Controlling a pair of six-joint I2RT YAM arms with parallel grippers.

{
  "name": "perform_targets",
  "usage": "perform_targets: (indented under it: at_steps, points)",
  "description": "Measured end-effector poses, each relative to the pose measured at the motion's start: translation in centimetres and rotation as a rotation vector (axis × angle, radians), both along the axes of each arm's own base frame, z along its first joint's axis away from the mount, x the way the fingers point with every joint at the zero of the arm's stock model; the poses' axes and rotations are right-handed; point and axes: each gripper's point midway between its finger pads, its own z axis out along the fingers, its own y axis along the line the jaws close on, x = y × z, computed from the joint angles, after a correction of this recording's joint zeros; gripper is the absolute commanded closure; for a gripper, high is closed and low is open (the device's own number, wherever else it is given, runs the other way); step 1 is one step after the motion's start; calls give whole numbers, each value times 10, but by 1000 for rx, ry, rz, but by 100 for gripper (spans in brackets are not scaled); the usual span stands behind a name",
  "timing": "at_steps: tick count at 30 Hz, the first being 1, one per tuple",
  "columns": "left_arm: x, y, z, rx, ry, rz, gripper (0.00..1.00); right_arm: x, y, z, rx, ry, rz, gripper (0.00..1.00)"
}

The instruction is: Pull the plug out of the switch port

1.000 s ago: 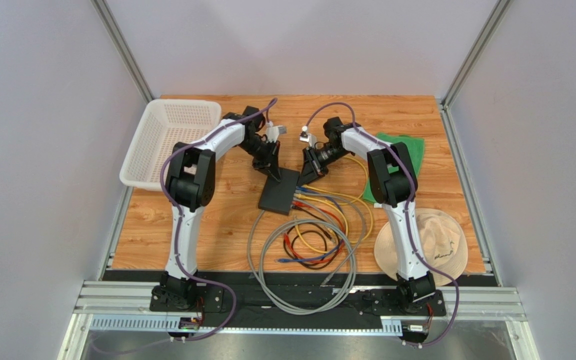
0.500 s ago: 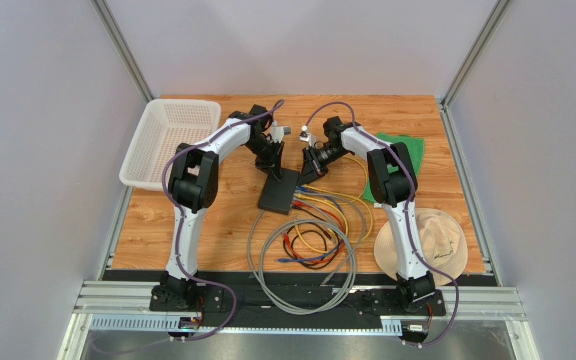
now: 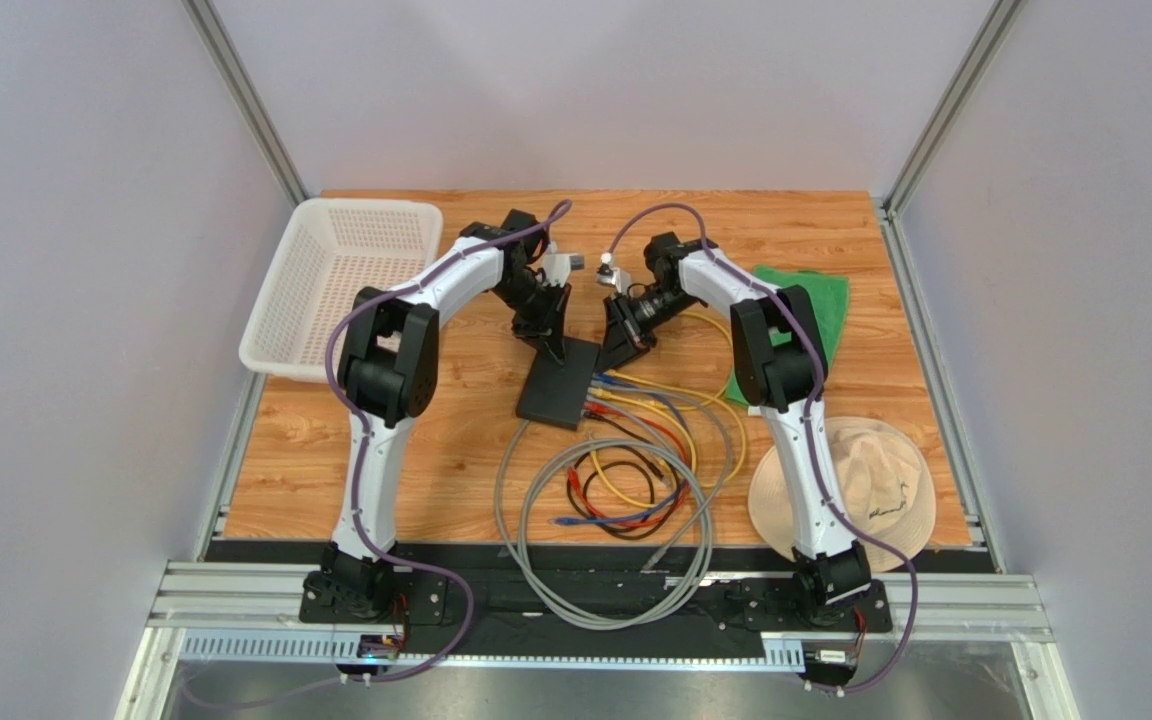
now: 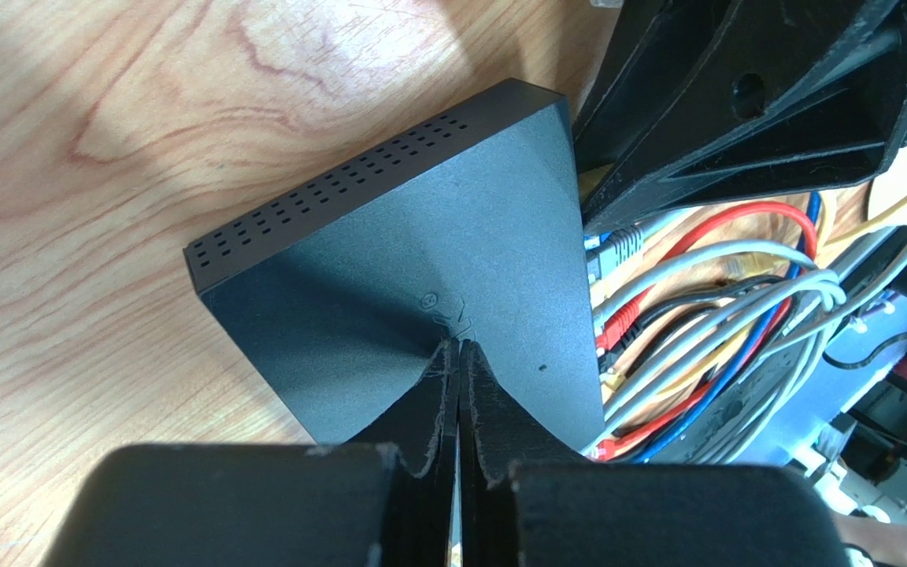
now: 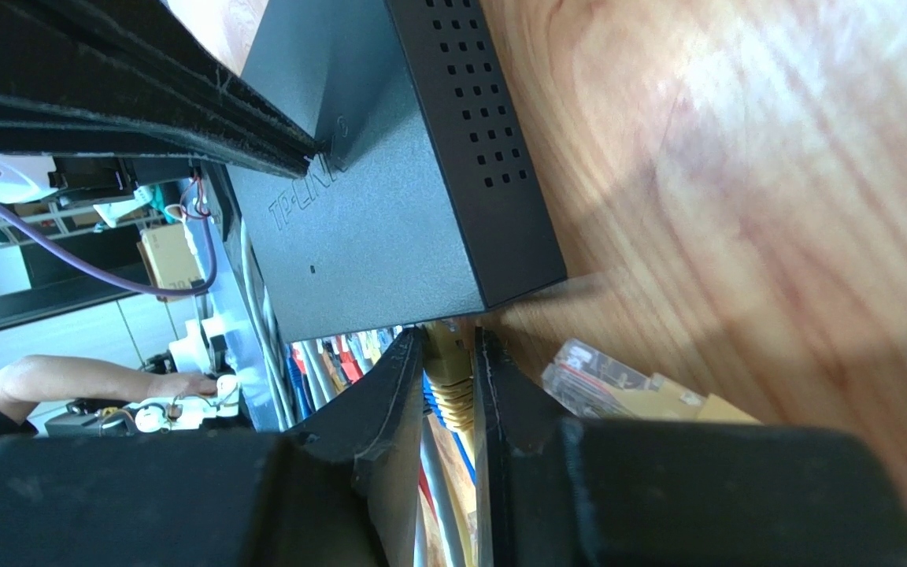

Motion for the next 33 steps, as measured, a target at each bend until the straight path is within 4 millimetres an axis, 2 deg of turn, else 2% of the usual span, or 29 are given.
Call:
perform_targets:
  at_steps: [17,22,28,33]
  points:
    - [-1,-3,0,4,-8,-8,100,-3,-8,2,-14,10,-16,100]
    - [-1,-3,0,5,-9,-8,100,-6,-21,8,-2,-27,2,99]
    - [-1,-3,0,5,-9,-8,100,6,-31,31,38,-73,-27,99]
    - [0,-3,0,5,-9,-8,100,30,-37,47,42,-160,-48,100]
